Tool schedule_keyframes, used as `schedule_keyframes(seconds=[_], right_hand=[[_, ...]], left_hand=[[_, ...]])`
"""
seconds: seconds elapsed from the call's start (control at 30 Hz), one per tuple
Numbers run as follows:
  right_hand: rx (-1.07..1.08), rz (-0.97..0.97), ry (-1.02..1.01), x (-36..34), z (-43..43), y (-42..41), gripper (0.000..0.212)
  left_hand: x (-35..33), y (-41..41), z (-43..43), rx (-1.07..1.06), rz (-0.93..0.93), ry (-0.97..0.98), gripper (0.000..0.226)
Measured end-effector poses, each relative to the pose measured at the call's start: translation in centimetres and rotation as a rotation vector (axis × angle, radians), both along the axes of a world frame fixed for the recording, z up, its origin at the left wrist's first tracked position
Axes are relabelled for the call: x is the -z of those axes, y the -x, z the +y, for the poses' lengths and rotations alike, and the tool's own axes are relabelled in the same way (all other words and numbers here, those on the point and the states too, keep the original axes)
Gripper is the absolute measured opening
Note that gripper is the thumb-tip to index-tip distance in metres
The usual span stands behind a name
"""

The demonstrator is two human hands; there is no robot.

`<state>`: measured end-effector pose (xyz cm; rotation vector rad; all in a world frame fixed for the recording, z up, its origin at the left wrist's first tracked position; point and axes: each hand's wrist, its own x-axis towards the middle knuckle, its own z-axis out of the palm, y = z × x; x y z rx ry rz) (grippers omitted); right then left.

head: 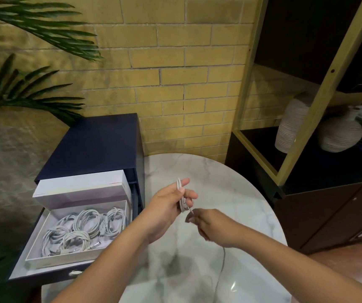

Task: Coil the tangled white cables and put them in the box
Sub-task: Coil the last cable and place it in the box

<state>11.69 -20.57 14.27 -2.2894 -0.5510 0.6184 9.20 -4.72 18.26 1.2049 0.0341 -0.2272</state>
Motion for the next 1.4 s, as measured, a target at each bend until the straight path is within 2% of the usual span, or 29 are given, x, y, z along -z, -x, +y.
schedule_keyframes(seconds=[0.13, 0.3, 0.43, 0.5, 0.63, 0.83, 0.97, 1.03, 1.17, 1.27, 1.4], right_hand=[[-0.162, 0.063, 0.17, -1.2, 0.7, 1.3, 0.031], [-0.299, -0.075, 0.398, -3.9, 0.4, 1.1, 0.035], [-0.363, -0.115, 0.448, -6.0, 0.0, 0.3, 0.029], [-0.34, -0.189, 0.461, -7.0, -0.5, -0.3, 0.024], [-0.239, -0.371, 0.426, -8.6, -1.9, -1.4, 0.015], [-0.202, -0.522, 0.334, -7.9, -2.5, -2.8, 0.024], [-0.161, -0.597, 0.256, -7.1, -2.4, -3.8, 0.031], [-0.121, -0.583, 0.173, -6.6, -2.4, -4.3, 0.032], [-0.074, -0.531, 0.006, -5.5, -2.2, -5.0, 0.024], [-0.024, -0.471, -0.06, -4.0, -2.2, -5.0, 0.018], [0.04, -0.244, -0.052, -1.8, -1.9, -3.8, 0.024]], left_hand=[[1.4, -0.4, 0.1, -0.069, -0.078, -0.298, 0.04], [2.7, -0.2, 0.1, -0.028, -0.207, -0.641, 0.044], [4.2, -0.3, 0.4, 0.064, -0.305, -0.998, 0.04], [4.6, -0.3, 0.7, 0.118, -0.277, -1.067, 0.033], [4.5, 0.6, 1.6, 0.214, -0.206, -0.936, 0.024], [3.7, 1.2, 1.9, 0.266, -0.247, -0.969, 0.03], [3.0, 1.3, 1.8, 0.198, -0.182, -0.733, 0.029], [2.3, 1.5, 1.5, 0.174, -0.151, -0.606, 0.035], [0.6, 1.7, 0.8, 0.114, -0.135, -0.501, 0.056], [0.2, 1.5, 0.6, 0.084, -0.13, -0.385, 0.053], [-0.3, 1.2, 0.6, 0.099, -0.056, -0.111, 0.044]])
